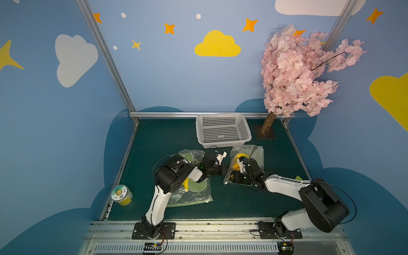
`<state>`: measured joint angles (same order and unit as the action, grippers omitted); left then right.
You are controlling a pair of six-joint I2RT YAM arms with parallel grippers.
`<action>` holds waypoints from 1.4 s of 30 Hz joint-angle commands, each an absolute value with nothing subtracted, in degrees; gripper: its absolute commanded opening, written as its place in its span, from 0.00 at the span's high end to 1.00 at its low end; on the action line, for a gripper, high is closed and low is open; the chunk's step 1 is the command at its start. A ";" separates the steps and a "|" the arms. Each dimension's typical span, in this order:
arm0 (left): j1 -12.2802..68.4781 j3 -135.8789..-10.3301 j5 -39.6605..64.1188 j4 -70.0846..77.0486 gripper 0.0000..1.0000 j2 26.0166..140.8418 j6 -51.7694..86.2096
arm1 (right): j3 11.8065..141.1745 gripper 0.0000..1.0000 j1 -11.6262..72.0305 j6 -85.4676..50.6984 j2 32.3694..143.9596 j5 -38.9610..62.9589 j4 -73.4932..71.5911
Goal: Open the zip-top bag and take out the banana
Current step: Pick up the banana from the zipper food storage bag.
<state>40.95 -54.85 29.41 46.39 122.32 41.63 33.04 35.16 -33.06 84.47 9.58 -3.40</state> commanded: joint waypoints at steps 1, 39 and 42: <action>41.33 -54.14 29.44 45.70 0.85 121.84 41.06 | 35.66 0.51 36.27 -32.62 88.88 6.74 7.29; 36.04 -62.46 30.72 38.52 0.37 121.47 36.88 | 30.29 1.00 36.21 -27.16 77.99 15.30 14.67; 35.72 -66.08 30.66 35.23 0.37 123.36 36.18 | 29.48 1.00 36.04 -27.24 76.99 14.94 14.95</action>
<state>36.25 -63.55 29.95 38.39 121.30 37.52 31.00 36.18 -27.94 77.87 13.47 11.55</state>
